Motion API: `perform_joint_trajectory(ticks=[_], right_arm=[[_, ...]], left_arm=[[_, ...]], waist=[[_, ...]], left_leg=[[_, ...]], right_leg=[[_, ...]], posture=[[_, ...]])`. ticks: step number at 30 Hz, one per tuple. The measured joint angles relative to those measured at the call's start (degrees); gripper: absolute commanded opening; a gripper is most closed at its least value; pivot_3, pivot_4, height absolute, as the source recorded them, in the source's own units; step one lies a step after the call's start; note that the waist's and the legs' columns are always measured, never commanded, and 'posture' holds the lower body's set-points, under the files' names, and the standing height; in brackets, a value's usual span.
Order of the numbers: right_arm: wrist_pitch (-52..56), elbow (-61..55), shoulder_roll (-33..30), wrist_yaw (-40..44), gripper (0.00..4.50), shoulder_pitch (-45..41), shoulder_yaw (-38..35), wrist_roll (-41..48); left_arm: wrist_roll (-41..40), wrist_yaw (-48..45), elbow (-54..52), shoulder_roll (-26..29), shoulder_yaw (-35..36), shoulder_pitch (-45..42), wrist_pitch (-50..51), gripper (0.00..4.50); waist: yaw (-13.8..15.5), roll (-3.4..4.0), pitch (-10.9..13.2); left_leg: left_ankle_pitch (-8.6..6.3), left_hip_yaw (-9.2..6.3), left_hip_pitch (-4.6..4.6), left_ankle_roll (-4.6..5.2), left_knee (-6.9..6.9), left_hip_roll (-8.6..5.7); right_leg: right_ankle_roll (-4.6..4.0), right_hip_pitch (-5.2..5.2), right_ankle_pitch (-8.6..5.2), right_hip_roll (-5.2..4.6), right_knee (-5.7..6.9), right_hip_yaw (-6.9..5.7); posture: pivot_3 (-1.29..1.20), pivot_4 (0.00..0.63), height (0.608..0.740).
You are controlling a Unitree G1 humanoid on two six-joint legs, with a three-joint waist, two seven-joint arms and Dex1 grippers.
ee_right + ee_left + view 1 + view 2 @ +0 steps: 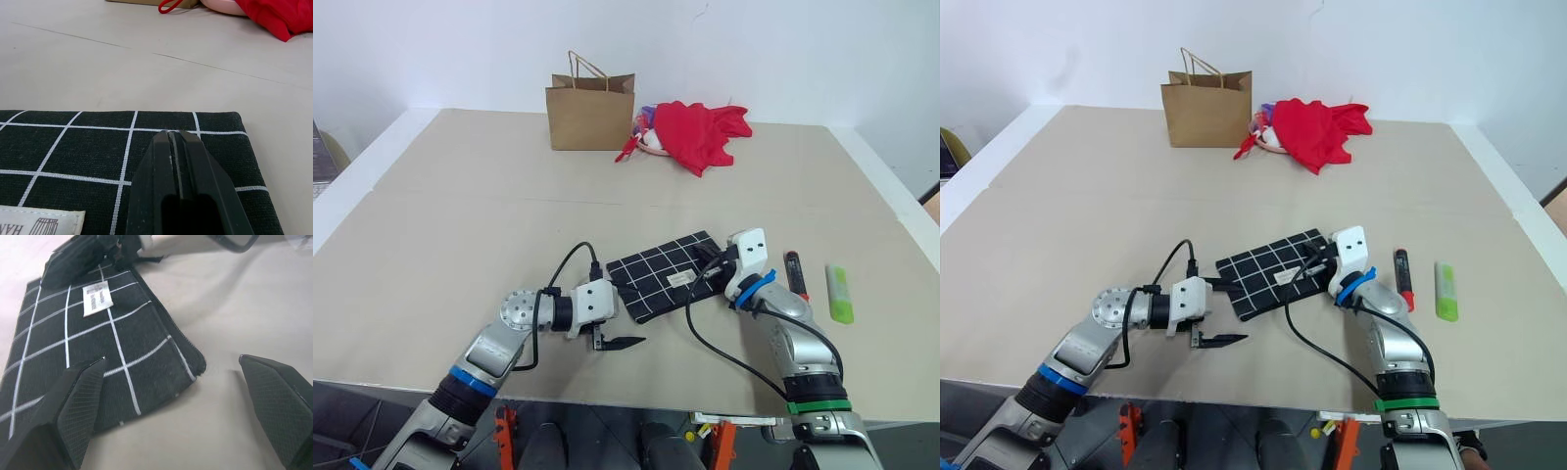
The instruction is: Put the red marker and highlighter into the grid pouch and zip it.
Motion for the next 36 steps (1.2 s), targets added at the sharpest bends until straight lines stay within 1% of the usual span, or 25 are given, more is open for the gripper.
perform_joint_trajectory(ticks=[5,9,17,19,20,22,23,24,25,27,28,31,33,34,35,36], right_arm=[[0.26,-0.09,0.02,0.01,0.03,-0.04,-0.03,-0.02],[0.40,-0.58,-0.06,0.27,0.03,0.36,-0.18,0.01],[0.49,-0.70,-0.06,0.15,0.03,0.47,-0.28,-0.02],[0.49,-0.70,0.01,0.13,0.00,0.49,-0.25,-0.03],[0.49,-0.69,0.03,0.12,0.00,0.49,-0.25,-0.03],[0.49,-0.70,0.06,0.11,0.00,0.50,-0.24,-0.04],[0.49,-0.70,0.07,0.10,0.00,0.50,-0.24,-0.04],[0.49,-0.70,0.07,0.12,0.00,0.50,-0.24,-0.05],[0.48,-0.70,0.06,0.12,0.00,0.53,-0.24,-0.06],[0.43,-0.70,0.06,0.17,0.00,0.58,-0.20,-0.11],[0.39,-0.70,0.06,0.21,0.00,0.62,-0.20,-0.12],[0.37,-0.87,0.05,0.23,0.00,0.72,-0.18,-0.13],[0.64,-1.88,0.05,0.53,0.00,1.15,-0.24,0.20],[1.09,-4.08,0.06,1.33,0.68,1.91,-0.29,1.35],[1.10,-4.57,0.06,1.47,0.94,2.00,-0.29,1.63],[1.03,-8.26,-0.55,3.23,1.38,3.20,-0.74,3.32]], left_arm=[[3.54,2.29,3.39,-0.53,-0.43,-2.25,-5.68,4.50],[6.75,4.11,8.70,-1.36,-0.99,-5.71,-11.76,4.50],[8.78,4.57,17.78,-4.03,-2.60,-10.70,-20.69,4.50],[9.45,4.53,20.41,-4.79,-3.15,-12.22,-22.95,3.99],[9.64,4.43,21.72,-4.91,-3.73,-12.83,-24.13,3.65],[9.87,4.12,23.99,-5.24,-4.64,-13.62,-25.86,2.74],[9.96,4.00,25.23,-5.34,-5.04,-14.07,-26.80,2.09],[10.11,3.92,26.40,-5.40,-5.27,-14.52,-27.48,1.79],[10.15,3.95,27.08,-5.47,-5.29,-14.86,-27.84,1.23],[10.28,4.04,28.36,-5.54,-5.13,-16.56,-28.16,0.25],[10.32,3.89,29.04,-5.55,-4.87,-17.22,-28.43,0.11],[9.97,3.27,29.65,-5.65,-4.80,-17.29,-29.05,0.11],[8.35,2.40,29.90,-6.11,-4.08,-17.21,-27.81,0.11],[5.73,0.73,29.90,-6.40,-2.86,-16.65,-25.34,0.00],[5.21,0.54,29.91,-6.37,-2.53,-16.47,-24.92,0.00],[1.29,-1.91,28.94,-6.35,-0.87,-15.61,-21.42,0.00]], waist=[[0.01,0.00,0.00],[0.04,0.01,-0.01],[0.14,0.03,-0.02],[0.14,0.03,-0.02],[0.12,0.05,-0.03],[0.12,0.07,-0.04],[0.11,0.07,-0.04],[0.10,0.07,-0.04],[0.08,0.07,-0.04],[0.03,0.11,-0.06],[-0.04,0.16,-0.09],[-0.09,0.18,-0.10],[-0.12,0.19,-0.09],[-0.15,0.23,-0.06],[-0.19,0.28,-0.03],[-0.26,0.33,0.00]], left_leg=[[0.00,0.00,0.01,0.00,0.00,0.00],[0.00,0.00,0.01,0.00,-0.01,-0.01],[0.01,-0.03,0.04,0.01,0.01,-0.05],[0.01,-0.05,0.08,0.01,0.01,-0.06],[0.01,-0.05,0.09,0.01,0.01,-0.06],[0.01,-0.07,0.11,0.01,0.01,-0.06],[0.01,-0.07,0.11,0.02,0.01,-0.06],[0.02,-0.08,0.11,0.02,0.01,-0.06],[0.02,-0.08,0.11,0.03,0.01,-0.07],[0.05,-0.10,0.16,0.07,0.01,-0.08],[0.05,-0.10,0.21,0.07,0.00,-0.09],[0.05,-0.11,0.25,0.07,-0.03,-0.09],[0.05,-0.12,0.23,0.07,-0.04,-0.08],[0.05,-0.13,0.16,0.07,-0.05,-0.09],[0.04,-0.13,0.08,0.07,-0.05,-0.09],[0.04,-0.13,-0.02,0.07,-0.06,-0.09]], right_leg=[[0.01,0.01,0.00,0.00,0.00,0.00],[0.04,0.03,-0.03,0.00,-0.01,0.00],[0.07,0.10,-0.02,-0.01,-0.01,-0.01],[0.08,0.15,-0.03,-0.01,-0.02,-0.01],[0.08,0.17,-0.03,-0.01,-0.02,-0.01],[0.08,0.19,-0.03,-0.01,-0.02,-0.01],[0.08,0.19,-0.03,-0.01,-0.02,-0.01],[0.08,0.19,-0.02,-0.01,-0.02,-0.01],[0.09,0.19,-0.02,-0.01,-0.02,-0.01],[0.10,0.25,-0.01,-0.01,-0.02,-0.01],[0.09,0.29,-0.01,-0.01,-0.02,-0.01],[0.08,0.31,-0.02,-0.01,-0.02,-0.01],[0.08,0.30,-0.03,-0.01,-0.01,-0.01],[0.09,0.24,-0.03,-0.01,-0.01,-0.02],[0.11,0.17,-0.05,-0.01,-0.01,-0.02],[0.11,0.04,-0.05,-0.01,-0.01,-0.01]], posture=[[0.00,0.150,0.739],[0.00,0.150,0.739],[0.00,0.150,0.739],[0.00,0.150,0.739],[0.00,0.150,0.739],[0.00,0.150,0.739],[0.00,0.150,0.739],[0.00,0.150,0.739],[0.00,0.150,0.739],[0.00,0.150,0.739],[0.00,0.150,0.739],[0.00,0.150,0.739],[0.00,0.150,0.739],[0.00,0.150,0.739],[0.00,0.150,0.739],[0.00,0.150,0.739]])
